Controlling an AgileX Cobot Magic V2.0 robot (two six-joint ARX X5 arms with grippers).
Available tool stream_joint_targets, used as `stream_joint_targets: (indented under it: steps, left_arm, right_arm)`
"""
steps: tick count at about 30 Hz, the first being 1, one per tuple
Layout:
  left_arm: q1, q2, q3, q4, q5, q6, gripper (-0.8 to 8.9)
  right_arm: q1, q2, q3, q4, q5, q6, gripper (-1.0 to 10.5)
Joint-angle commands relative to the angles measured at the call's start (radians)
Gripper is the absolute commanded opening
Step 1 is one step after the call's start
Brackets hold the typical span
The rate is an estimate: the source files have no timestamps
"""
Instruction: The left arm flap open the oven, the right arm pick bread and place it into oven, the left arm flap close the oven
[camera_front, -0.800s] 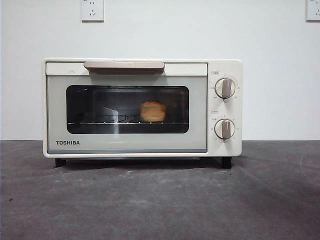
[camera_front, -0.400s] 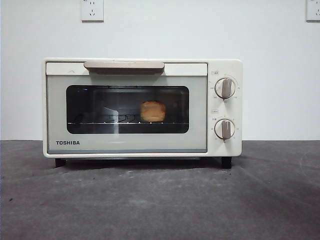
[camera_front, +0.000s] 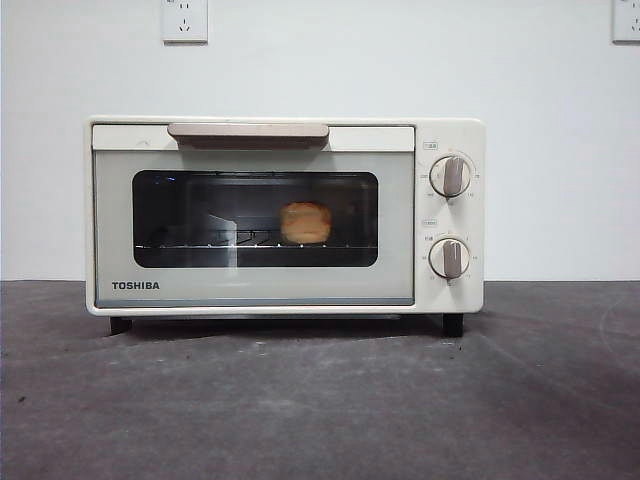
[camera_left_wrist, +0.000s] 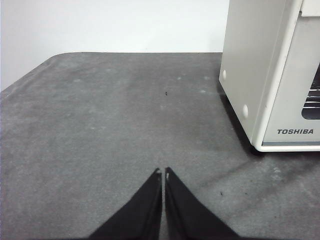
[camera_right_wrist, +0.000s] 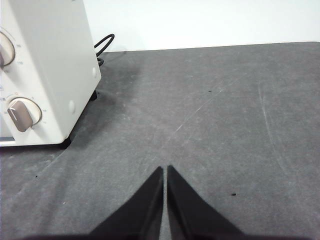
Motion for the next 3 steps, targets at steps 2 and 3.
stream_joint_targets:
  steps: [2,3]
  left_arm:
    - [0.002,-0.002,-0.021,-0.006,-0.004,-0.002,0.19]
    - [0.002,-0.002,-0.021,-0.006,-0.004,-0.002,0.19]
  right_arm:
    - [-0.002,-0.003,-0.007,0.010,0.000,-0.007,0.1]
    - [-0.002,-0.003,-0.007,0.011,0.000,-0.007,0.1]
